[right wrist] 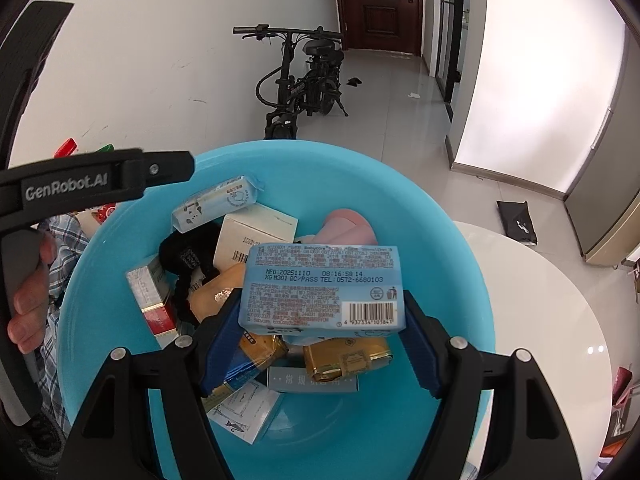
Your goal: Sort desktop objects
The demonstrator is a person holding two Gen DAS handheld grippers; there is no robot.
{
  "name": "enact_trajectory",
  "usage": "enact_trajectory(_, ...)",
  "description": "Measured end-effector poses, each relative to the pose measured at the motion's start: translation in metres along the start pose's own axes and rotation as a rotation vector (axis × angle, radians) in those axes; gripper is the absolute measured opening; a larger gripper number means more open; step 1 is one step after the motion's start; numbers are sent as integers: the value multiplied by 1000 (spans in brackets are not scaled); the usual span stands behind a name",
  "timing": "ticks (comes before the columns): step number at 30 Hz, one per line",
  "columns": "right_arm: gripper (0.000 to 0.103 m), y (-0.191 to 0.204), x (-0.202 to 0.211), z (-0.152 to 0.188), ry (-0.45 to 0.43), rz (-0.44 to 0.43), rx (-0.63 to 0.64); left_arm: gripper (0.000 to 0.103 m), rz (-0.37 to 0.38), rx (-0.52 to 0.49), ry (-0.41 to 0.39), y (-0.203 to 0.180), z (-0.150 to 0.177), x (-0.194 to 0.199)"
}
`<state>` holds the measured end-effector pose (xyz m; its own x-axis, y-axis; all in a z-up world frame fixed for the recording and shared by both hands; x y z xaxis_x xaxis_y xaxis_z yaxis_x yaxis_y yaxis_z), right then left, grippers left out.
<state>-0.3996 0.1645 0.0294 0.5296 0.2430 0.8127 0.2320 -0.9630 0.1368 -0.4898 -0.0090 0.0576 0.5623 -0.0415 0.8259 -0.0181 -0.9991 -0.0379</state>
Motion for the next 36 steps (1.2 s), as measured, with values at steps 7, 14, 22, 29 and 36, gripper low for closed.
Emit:
enact_trajectory(7,72,2,-4,-3,19,23,18,83,36,1,16,11,24,18)
enact_trajectory(14,72,0,-7,-5,38,53,25,83,43,-39,12,-2,34,29)
enact_trajectory(22,73,-12,-17,-1,97,57,-35,83,17,-57,4,-11,35,27)
enact_trajectory(29,86,-12,-18,0,123,27,-31,83,-59,-71,-44,-9,37,26)
enact_trajectory(36,86,-10,-6,1,80,28,-2,83,-14,-42,-39,-1,40,31)
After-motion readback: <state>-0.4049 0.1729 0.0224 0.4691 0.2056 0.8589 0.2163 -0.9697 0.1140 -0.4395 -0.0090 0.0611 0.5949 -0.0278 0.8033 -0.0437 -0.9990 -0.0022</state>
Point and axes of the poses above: each gripper's, at about its wrist camera, not at the fingertips, and x roughly against the way its jaws point, y to its left, z to its underside, the point moved 4 cm from there along -x, roughly the way its jaws point, and after that the axes turned 3 degrees about -z, right-handed, at the moved point
